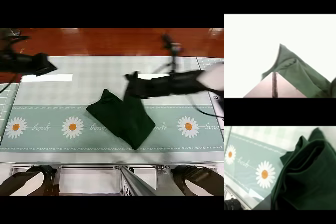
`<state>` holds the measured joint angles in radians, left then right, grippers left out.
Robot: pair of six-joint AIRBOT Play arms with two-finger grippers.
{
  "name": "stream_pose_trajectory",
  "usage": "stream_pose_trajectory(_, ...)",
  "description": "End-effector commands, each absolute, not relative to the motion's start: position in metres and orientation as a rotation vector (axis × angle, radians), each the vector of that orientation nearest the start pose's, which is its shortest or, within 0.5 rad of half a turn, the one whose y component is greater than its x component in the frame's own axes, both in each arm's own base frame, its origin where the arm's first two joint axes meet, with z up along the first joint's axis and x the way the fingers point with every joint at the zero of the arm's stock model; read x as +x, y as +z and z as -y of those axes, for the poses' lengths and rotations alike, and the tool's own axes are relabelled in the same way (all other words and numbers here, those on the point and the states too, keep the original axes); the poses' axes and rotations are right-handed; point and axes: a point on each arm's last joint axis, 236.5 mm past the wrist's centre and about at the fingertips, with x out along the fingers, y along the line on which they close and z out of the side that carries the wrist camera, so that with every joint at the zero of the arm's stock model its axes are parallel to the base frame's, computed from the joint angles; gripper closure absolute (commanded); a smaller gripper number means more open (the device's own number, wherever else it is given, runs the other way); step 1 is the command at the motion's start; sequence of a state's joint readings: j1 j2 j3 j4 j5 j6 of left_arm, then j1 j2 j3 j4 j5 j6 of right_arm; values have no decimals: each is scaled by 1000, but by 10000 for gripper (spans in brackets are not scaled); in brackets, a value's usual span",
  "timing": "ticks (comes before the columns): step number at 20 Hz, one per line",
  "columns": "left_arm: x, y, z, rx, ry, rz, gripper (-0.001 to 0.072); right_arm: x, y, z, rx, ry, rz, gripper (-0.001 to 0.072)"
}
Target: Fold the shirts.
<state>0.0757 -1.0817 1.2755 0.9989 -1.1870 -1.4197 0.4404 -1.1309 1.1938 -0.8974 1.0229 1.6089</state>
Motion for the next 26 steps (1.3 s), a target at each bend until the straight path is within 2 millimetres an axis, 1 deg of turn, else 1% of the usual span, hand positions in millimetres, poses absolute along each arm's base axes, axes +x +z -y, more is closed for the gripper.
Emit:
stream_pose_trajectory(1, 352, 183, 49, -328, -285, -799, 672, 340, 73, -374, 364, 789, -1163, 690)
stream_pose_trajectory(3, 337, 178, 53, -328, -285, -787, 672, 361, 35, -395, 369, 764, -1207, 681)
stream_pose_trajectory(4, 334, 174, 56, -329, -287, -785, 672, 367, 20, -404, 383, 757, -1235, 507)
stream_pose_trajectory(5, 331, 166, 59, -332, -290, -797, 672, 368, 9, -410, 416, 764, -1281, 177)
stream_pose_trajectory(6, 328, 157, 62, -335, -297, -818, 672, 369, 7, -409, 415, 785, -1314, 91)
stream_pose_trajectory(7, 326, 150, 63, -339, -299, -836, 672, 373, 10, -400, 410, 786, -1332, 91)
stream_pose_trajectory(8, 325, 144, 64, -343, -298, -848, 672, 379, 22, -382, 411, 787, -1349, 92)
stream_pose_trajectory(9, 323, 139, 64, -346, -297, -859, 672, 382, 38, -358, 410, 787, -1360, 92)
stream_pose_trajectory(10, 322, 135, 64, -350, -296, -869, 672, 383, 56, -327, 397, 783, -1365, 92)
stream_pose_trajectory(11, 321, 131, 64, -353, -295, -879, 672, 381, 74, -287, 338, 744, -1363, 92)
stream_pose_trajectory(12, 320, 127, 64, -356, -295, -889, 672, 378, 88, -241, 246, 645, -1350, 92)
stream_pose_trajectory(13, 319, 122, 64, -359, -293, -898, 672, 374, 98, -197, 177, 512, -1318, 92)
stream_pose_trajectory(14, 318, 118, 64, -363, -290, -904, 672, 364, 106, -156, 140, 368, -1270, 92)
stream_pose_trajectory(15, 318, 114, 64, -366, -288, -911, 672, 350, 107, -126, 148, 254, -1221, 92)
stream_pose_trajectory(16, 318, 110, 64, -370, -285, -916, 672, 331, 100, -104, 189, 156, -1167, 92)
stream_pose_trajectory(17, 318, 106, 64, -374, -282, -922, 672, 306, 81, -92, 261, 83, -1134, 92)
stream_pose_trajectory(18, 318, 102, 63, -380, -279, -927, 672, 283, 57, -90, 372, 37, -1118, 92)
stream_pose_trajectory(19, 318, 98, 64, -382, -277, -930, 672, 262, 30, -97, 491, 20, -1113, 92)
stream_pose_trajectory(20, 317, 94, 68, -397, -286, -933, 672, 243, 1, -109, 624, 19, -1121, 92)
stream_pose_trajectory(21, 317, 91, 73, -411, -294, -936, 672, 229, -25, -123, 767, 21, -1144, 92)
stream_pose_trajectory(22, 316, 87, 78, -422, -306, -942, 672, 219, -43, -139, 893, 35, -1175, 92)
stream_pose_trajectory(23, 315, 84, 82, -421, -315, -945, 672, 214, -56, -152, 979, 62, -1195, 93)
stream_pose_trajectory(24, 315, 83, 86, -416, -322, -942, 672, 210, -66, -160, 1009, 88, -1218, 94)
stream_pose_trajectory(26, 316, 83, 93, -406, -339, -934, 672, 207, -82, -169, 991, 109, -1290, 94)
